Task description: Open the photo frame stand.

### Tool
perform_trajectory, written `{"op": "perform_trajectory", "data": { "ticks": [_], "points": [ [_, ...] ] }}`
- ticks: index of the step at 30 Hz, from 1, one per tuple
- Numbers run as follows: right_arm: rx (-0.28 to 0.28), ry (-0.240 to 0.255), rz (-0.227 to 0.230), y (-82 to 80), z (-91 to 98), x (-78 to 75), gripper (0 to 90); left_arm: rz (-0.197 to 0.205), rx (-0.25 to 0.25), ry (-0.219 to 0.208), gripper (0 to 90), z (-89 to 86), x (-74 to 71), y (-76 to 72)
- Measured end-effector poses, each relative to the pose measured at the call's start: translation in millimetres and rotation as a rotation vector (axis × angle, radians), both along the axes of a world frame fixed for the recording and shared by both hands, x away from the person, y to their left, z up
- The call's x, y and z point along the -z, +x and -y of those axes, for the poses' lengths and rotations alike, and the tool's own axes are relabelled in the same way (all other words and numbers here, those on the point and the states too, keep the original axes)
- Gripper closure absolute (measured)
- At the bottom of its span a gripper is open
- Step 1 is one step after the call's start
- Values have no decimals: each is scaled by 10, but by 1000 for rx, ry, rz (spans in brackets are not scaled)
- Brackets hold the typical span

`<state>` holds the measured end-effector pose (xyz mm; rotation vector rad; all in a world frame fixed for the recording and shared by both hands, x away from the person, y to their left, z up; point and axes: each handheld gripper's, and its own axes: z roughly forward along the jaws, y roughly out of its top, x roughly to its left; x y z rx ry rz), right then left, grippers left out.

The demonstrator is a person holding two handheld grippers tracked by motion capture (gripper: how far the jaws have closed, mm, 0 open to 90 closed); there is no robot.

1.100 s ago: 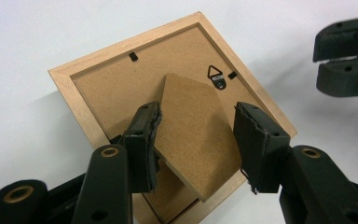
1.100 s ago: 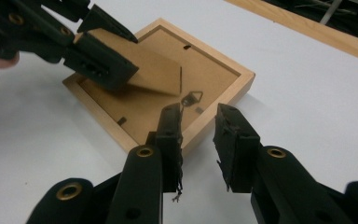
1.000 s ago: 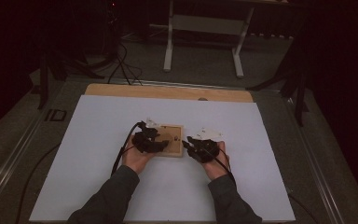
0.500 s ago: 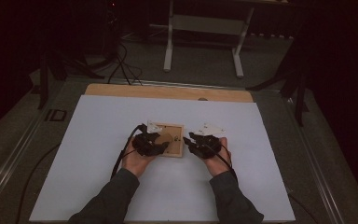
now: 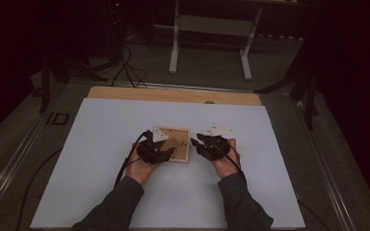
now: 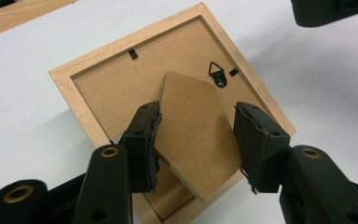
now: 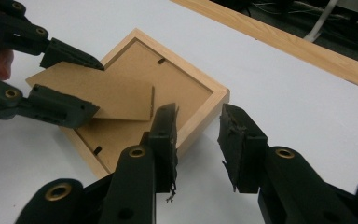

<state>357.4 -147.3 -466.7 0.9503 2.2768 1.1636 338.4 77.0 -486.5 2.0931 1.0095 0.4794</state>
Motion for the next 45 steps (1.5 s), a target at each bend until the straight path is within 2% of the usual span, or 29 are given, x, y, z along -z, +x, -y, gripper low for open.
{"op": "perform_trajectory", "data": {
  "ticks": [18, 27, 33, 36, 38, 45],
  "points": [
    [1, 6, -39, 143, -60, 20, 655, 57, 0, 30, 525, 19, 21, -111],
    [-10, 35, -71, 228, -51, 32, 608, 91, 5, 43, 524, 20, 40, -160],
    [-13, 47, -94, 260, -42, 55, 571, 105, -1, 36, 524, 19, 60, -189],
    [-14, 65, -109, 287, -45, 67, 547, 110, -2, 35, 524, 19, 67, -197],
    [-19, 71, -135, 308, -60, 76, 520, 115, -1, 36, 524, 18, 70, -204],
    [-28, 62, -187, 380, -134, 134, 449, 140, 11, 35, 524, 8, 95, -236]
  ]
}}
